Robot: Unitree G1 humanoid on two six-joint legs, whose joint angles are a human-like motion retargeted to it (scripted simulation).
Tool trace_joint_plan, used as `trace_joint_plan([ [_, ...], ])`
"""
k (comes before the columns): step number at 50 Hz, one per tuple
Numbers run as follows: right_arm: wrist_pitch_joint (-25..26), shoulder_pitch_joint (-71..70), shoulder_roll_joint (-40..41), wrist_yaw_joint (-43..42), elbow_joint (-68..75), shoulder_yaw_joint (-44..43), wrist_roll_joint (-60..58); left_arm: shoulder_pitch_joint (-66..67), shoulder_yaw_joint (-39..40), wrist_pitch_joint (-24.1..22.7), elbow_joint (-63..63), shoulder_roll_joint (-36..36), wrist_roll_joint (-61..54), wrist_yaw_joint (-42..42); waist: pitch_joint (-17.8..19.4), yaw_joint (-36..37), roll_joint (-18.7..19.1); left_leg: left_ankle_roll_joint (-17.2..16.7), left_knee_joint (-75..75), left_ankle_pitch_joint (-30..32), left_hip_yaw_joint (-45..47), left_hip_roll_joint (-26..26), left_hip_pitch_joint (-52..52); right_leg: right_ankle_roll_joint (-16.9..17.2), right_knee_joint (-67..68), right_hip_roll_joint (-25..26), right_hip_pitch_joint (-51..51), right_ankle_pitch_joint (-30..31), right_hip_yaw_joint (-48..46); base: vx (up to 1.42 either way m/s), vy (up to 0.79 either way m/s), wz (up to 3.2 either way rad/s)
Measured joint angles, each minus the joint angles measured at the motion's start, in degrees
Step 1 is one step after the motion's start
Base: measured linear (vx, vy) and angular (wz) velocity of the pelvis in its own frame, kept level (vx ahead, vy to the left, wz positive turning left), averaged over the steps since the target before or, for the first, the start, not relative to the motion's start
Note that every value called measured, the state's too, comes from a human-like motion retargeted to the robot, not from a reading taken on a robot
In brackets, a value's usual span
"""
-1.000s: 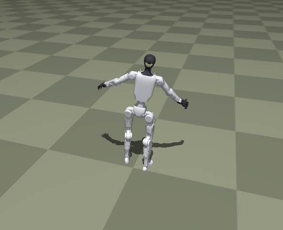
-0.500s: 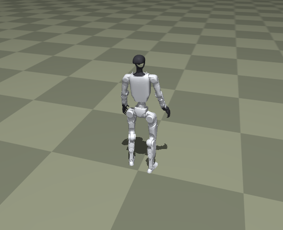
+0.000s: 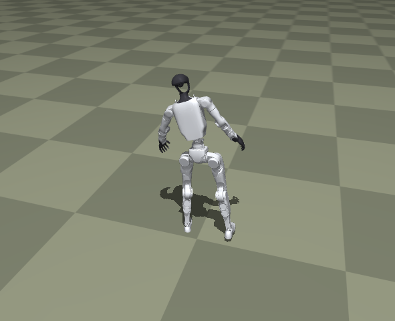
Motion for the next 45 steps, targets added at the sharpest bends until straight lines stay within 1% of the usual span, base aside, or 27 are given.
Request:
trace_joint_plan([
  [2, 1.0, -0.7, -2.8, -0.1, 0.2, -1.5, -0.6, -0.8, 1.0, 0.0, 1.0, 3.8, -1.5, 0.4, 1.0, -0.2, -0.3, 1.1, 0.0, -0.3, 0.2, 1.6, 0.2, 0.6, -3.5, -3.5, -0.2, 4.3, -1.5, -0.03, 0.01, -0.2],
  [3, 1.7, -1.0, -4.4, -0.1, 0.3, -2.4, -1.0, -1.2, 1.7, -0.1, 1.4, 5.6, -2.4, 0.6, 2.1, -0.1, -0.1, 1.6, 0.5, -0.9, 0.3, 2.6, 0.7, 1.0, -5.4, -5.4, 0.3, 7.1, -2.4, -0.01, 0.01, -0.19],
  [5, 2.7, -1.3, -7.3, 0.1, 1.3, -4.3, -2.2, -1.4, 2.9, -0.1, 2.0, 8.8, -3.5, 0.9, 2.0, -0.1, -0.1, 2.3, 0.9, -0.9, 0.6, 4.3, 0.2, 2.3, -9.0, -9.6, -0.6, 12.9, -3.5, 0.0, 0.01, -0.25],
  [7, 3.7, -1.5, -10.4, 0.3, 2.4, -6.4, -3.5, -1.0, 4.6, -0.3, 2.2, 11.6, -4.6, 1.4, 2.1, -0.1, 1.1, 2.3, 2.3, -1.4, 0.6, 7.1, -0.5, 3.9, -11.4, -13.0, -1.3, 16.5, -4.8, 0.01, 0.0, -0.28],
  [8, 4.1, -1.7, -11.9, 0.4, 3.0, -7.5, -4.1, -0.6, 5.5, -0.4, 2.4, 12.8, -5.1, 1.6, 2.2, -0.1, 2.3, 1.9, 3.2, -1.6, 0.5, 9.4, -0.9, 4.3, -11.8, -14.0, -1.9, 17.2, -5.8, 0.01, -0.04, -0.35],
  [13, 5.5, -3.4, -19.2, 1.6, 6.2, -12.1, -6.3, 2.5, 10.0, -0.8, 3.5, 16.8, -6.6, 2.2, 1.4, 0.0, 11.7, -1.9, 6.5, -1.0, -1.1, 23.7, -3.9, 4.4, -11.8, -16.6, -4.8, 18.4, -11.4, -0.01, -0.05, -0.43],
  [18, 5.4, -4.4, -25.6, 4.7, 8.9, -15.1, -7.8, 5.5, 13.2, -1.7, 5.5, 18.1, -6.6, 1.3, -0.3, -0.2, 22.3, -5.6, 5.1, 2.3, -3.6, 37.0, -6.5, 4.4, -9.9, -18.2, -7.6, 19.8, -13.0, -0.02, -0.01, -0.34],
  [20, 5.8, -4.4, -28.0, 5.7, 9.9, -16.0, -8.3, 6.5, 14.2, -1.8, 5.6, 17.8, -6.8, 1.2, -0.8, -0.4, 24.9, -6.0, 3.3, 4.5, -4.3, 38.2, -7.5, 4.4, -10.8, -21.7, -8.4, 21.1, -13.7, -0.1, 0.05, -0.24],
  [21, 5.4, -4.5, -28.9, 6.1, 10.5, -16.4, -8.8, 7.1, 14.8, -2.4, 5.7, 17.9, -7.0, 1.0, -1.4, -0.2, 26.3, -6.0, 3.2, 5.0, -4.7, 39.8, -8.4, 4.4, -9.6, -22.8, -10.0, 20.8, -14.4, -0.09, 0.05, -0.44],
  [22, 5.2, -4.4, -29.4, 6.4, 11.0, -16.7, -9.2, 8.0, 15.4, -2.8, 5.6, 18.1, -7.2, 0.8, -2.8, -0.1, 27.3, -6.0, 2.2, 6.1, -4.9, 40.7, -9.7, 4.4, -8.9, -24.3, -12.0, 20.8, -15.1, -0.05, 0.03, -0.82],
  [23, 5.3, -3.8, -29.2, 6.4, 11.6, -17.0, -9.6, 9.8, 16.2, -2.9, 5.3, 18.8, -7.6, 0.8, -5.9, 0.1, 27.6, -6.0, -0.4, 8.3, -4.8, 40.3, -11.7, 4.4, -8.9, -26.6, -14.9, 21.1, -16.0, -0.05, 0.04, -0.85],
  [24, 5.3, -3.8, -29.6, 6.5, 12.1, -17.1, -10.0, 11.0, 17.1, -3.1, 5.0, 18.9, -8.1, 0.8, -7.2, 0.1, 27.9, -6.0, -1.3, 9.3, -4.7, 40.2, -12.7, 4.4, -8.9, -28.8, -16.6, 21.3, -16.9, -0.04, 0.04, -0.71],
  [28, 5.1, -5.7, -31.4, 7.0, 13.9, -16.3, -11.3, 15.0, 20.5, -3.5, 5.1, 18.7, -10.2, 0.6, -7.5, -1.5, 28.5, -6.0, -1.4, 10.0, -4.0, 40.3, -12.9, 4.4, -8.8, -36.5, -19.6, 21.7, -19.7, -0.02, 0.01, -0.16],
  [30, 5.0, -6.9, -31.9, 7.2, 14.6, -15.7, -11.6, 16.7, 22.0, -3.5, 5.7, 18.5, -11.2, 0.3, -7.1, -2.8, 28.7, -6.0, -1.5, 10.1, -3.6, 40.4, -12.5, 4.4, -8.7, -38.8, -20.6, 21.8, -20.3, 0.0, 0.0, 0.0],
  [32, 5.0, -7.9, -32.2, 7.3, 15.1, -15.3, -11.7, 17.8, 23.1, -3.3, 6.5, 18.2, -11.9, 0.0, -6.6, -4.3, 28.8, -6.0, -1.6, 10.3, -3.3, 40.7, -12.2, 4.4, -8.7, -39.4, -21.0, 21.7, -20.1, 0.0, 0.0, 0.0],
  [36, 5.0, -8.1, -32.6, 7.2, 15.8, -15.6, -11.7, 18.3, 23.2, -3.0, 7.4, 17.4, -12.1, -0.6, -5.7, -6.7, 28.4, -6.0, -1.5, 10.1, -3.2, 40.7, -11.9, 4.4, -8.8, -38.2, -20.4, 20.6, -19.8, 0.0, -0.01, 0.07],
  [37, 5.0, -8.1, -33.1, 7.3, 16.1, -15.8, -11.6, 17.7, 22.7, -2.9, 7.4, 16.8, -11.9, -0.6, -4.2, -7.2, 28.1, -6.0, -0.6, 9.4, -3.1, 40.6, -10.9, 4.4, -9.0, -37.6, -18.9, 20.3, -20.0, -0.02, -0.01, 0.67],
  [38, 5.1, -8.4, -34.4, 7.5, 16.2, -15.9, -11.5, 16.3, 21.9, -2.6, 7.3, 15.7, -11.6, -0.5, -0.9, -7.7, 28.0, -6.0, 1.9, 7.6, -3.0, 40.6, -8.6, 4.4, -9.5, -36.8, -15.7, 20.1, -20.2, -0.02, -0.01, 0.75],
  [39, 5.2, -8.2, -34.7, 7.5, 16.5, -16.2, -11.3, 15.6, 21.4, -2.5, 6.9, 15.0, -11.3, -0.4, 0.3, -7.8, 27.5, -6.0, 3.0, 6.7, -2.8, 40.4, -7.5, 4.4, -9.7, -35.9, -14.1, 19.7, -20.6, 0.0, -0.02, 0.58],
  [42, 5.3, -6.2, -34.1, 7.2, 17.1, -17.4, -10.5, 14.5, 19.8, -2.2, 5.1, 13.9, -10.3, 0.1, 1.1, -7.5, 25.4, -6.0, 4.8, 4.9, -1.6, 39.4, -5.8, 4.4, -9.8, -32.3, -11.5, 18.3, -22.1, 0.05, -0.03, 0.01],
  [45, 5.4, -3.9, -32.8, 6.9, 17.2, -18.5, -9.3, 13.5, 18.4, -1.7, 2.9, 12.5, -8.7, 0.6, 2.0, -6.6, 22.7, -5.9, 7.0, 2.2, 0.3, 38.1, -3.3, 4.4, -9.9, -27.2, -8.4, 16.2, -23.0, 0.09, -0.04, -0.01],
])
